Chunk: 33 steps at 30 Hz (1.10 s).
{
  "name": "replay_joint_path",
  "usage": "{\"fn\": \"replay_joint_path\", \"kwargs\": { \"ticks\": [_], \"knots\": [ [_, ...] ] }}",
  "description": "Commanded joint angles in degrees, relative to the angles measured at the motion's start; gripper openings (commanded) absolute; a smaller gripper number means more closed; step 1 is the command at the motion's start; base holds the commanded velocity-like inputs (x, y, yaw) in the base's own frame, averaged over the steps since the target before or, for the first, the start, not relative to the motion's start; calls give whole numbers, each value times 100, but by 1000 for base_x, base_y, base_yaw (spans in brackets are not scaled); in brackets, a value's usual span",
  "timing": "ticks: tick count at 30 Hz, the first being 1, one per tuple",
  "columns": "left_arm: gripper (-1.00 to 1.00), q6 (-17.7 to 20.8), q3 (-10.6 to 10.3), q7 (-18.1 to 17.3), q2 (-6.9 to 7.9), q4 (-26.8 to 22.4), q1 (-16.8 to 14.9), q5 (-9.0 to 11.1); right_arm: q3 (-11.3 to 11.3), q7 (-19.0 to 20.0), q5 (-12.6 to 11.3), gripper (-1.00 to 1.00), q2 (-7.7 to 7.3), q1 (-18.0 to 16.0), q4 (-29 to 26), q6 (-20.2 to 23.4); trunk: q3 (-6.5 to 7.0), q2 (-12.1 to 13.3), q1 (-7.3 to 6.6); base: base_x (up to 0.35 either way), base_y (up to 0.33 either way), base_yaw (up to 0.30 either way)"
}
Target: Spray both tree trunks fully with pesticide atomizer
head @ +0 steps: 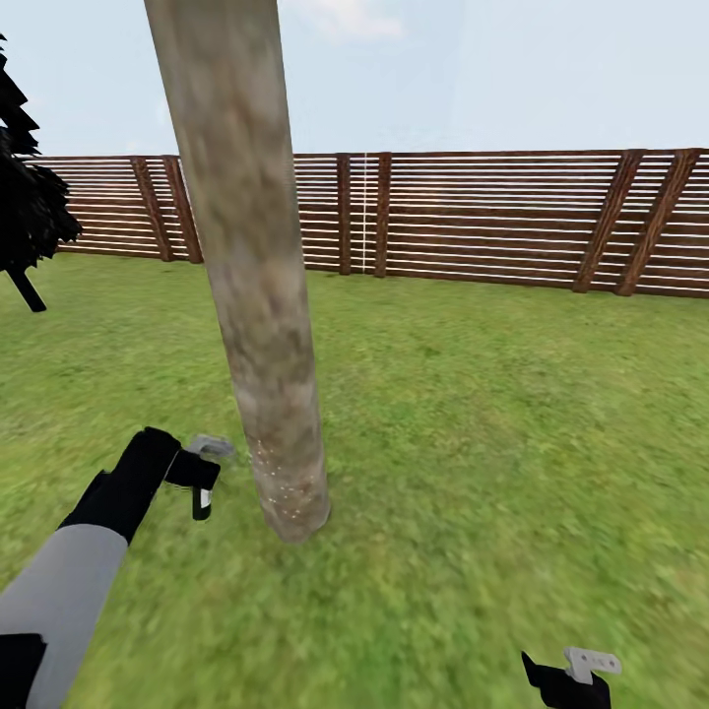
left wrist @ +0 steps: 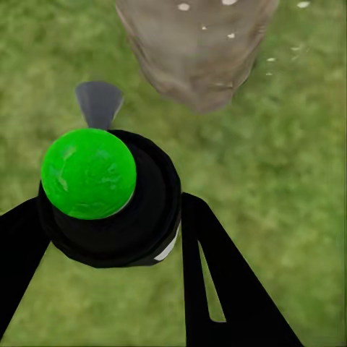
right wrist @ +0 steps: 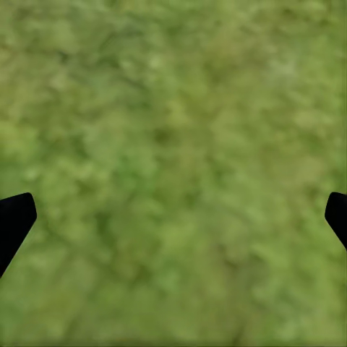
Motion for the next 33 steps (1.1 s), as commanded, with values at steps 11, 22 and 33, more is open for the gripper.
{"fn": "replay_joint_path", "kwargs": {
  "ticks": [11,22,33],
  "knots": [
    [-100,305,-828,-93,6,-460,-333,-5,4,0,0,100,0,0,1,0,0,0,0,0,0,0],
    [-100,222,-900,-1056,84,-491,130,-20,9,0,0,100,2,0,1,0,0,0,0,0,0,0],
    [-100,255,-890,-1236,305,-815,189,-25,9,0,0,100,6,0,1,0,0,0,0,0,0,0]
  ]
}}
